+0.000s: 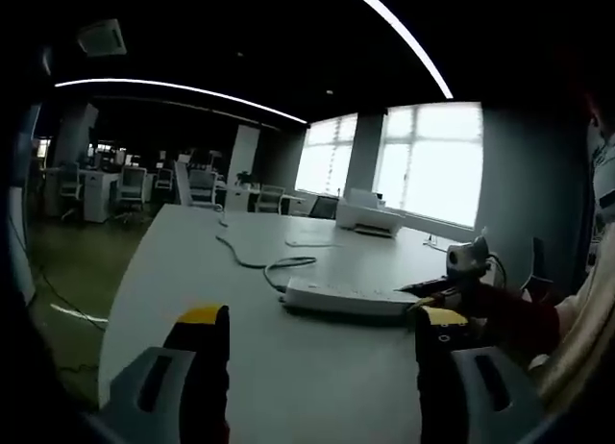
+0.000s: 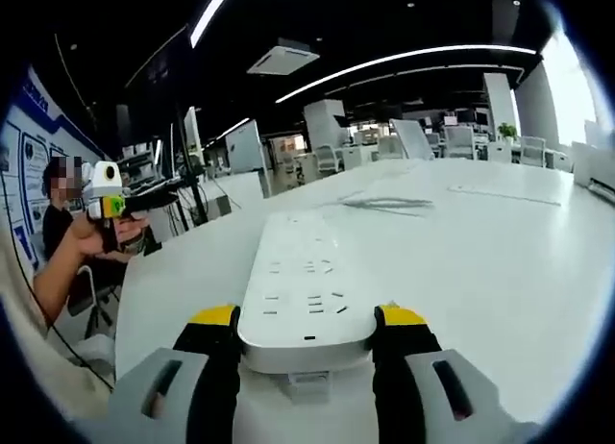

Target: Pick up the power strip scattered on the table, fix it on the side mounting bracket of the table, and press the switch

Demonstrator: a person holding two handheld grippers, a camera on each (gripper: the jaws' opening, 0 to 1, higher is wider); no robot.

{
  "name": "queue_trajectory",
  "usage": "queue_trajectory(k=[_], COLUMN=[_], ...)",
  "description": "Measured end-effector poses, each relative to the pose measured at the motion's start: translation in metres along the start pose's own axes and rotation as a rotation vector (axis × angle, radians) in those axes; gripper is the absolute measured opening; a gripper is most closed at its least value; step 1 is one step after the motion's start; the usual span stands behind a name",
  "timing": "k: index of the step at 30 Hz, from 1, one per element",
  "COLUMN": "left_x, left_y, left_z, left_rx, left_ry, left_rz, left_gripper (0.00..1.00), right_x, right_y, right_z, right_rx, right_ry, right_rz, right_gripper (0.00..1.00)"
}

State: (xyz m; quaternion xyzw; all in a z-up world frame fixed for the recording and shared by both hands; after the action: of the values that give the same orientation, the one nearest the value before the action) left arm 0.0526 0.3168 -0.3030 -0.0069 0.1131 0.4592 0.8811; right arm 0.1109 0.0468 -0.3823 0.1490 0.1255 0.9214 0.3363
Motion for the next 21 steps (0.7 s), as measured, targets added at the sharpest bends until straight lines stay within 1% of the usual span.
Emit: queue_trajectory(k=[4, 7, 11, 15, 17, 21], left_x=[0.0, 0.003, 0.004, 0.004, 0.004, 0.002], left_y=[-0.002, -0.005, -0.007, -0.012, -0.015, -0.02], left_z=[0.0, 0.001, 0.002, 0.003, -0.001, -0.004], left_rx=[0.001, -0.002, 0.006, 0.013, 0.035, 0.046], left_ry=[0.018, 0.062, 0.068, 0.115, 0.15, 0.218], left_rz=[0.002, 0.012, 0.036, 0.035, 0.026, 0.008], left_gripper=[0.83, 0.83, 0.84, 0.84, 0.83, 0.83], right_x=[0.0, 0.001, 0.001, 0.0, 0.0, 0.001], right_y=[0.0, 0.0, 0.0, 0.0, 0.0, 0.0], right_z=[0.0, 0.0, 0.0, 0.0, -0.001, -0.001], right_rx=[0.0, 0.001, -0.001, 0.002, 0.004, 0.008], right_ry=[-0.005, -0.008, -0.004, -0.009, -0.014, -0.024], right_rz=[0.001, 0.002, 0.0, 0.003, 0.003, 0.006], right_gripper=[0.5, 0.5, 0.5, 0.5, 0.5, 0.5])
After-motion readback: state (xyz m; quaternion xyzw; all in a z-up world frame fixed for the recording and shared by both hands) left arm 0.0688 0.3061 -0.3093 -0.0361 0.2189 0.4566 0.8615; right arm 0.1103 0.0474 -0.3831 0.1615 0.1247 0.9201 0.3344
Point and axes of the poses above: the point that each gripper's makers call its tool centre point, and the gripper's own axes: y roughly backward along the fingers, x roughly to its left, z roughly out of its top, the point moved 3 cm from there along y, roughly backward along the fingers, and after that the axes turned 1 degree about -z, right-handed, at the moved point
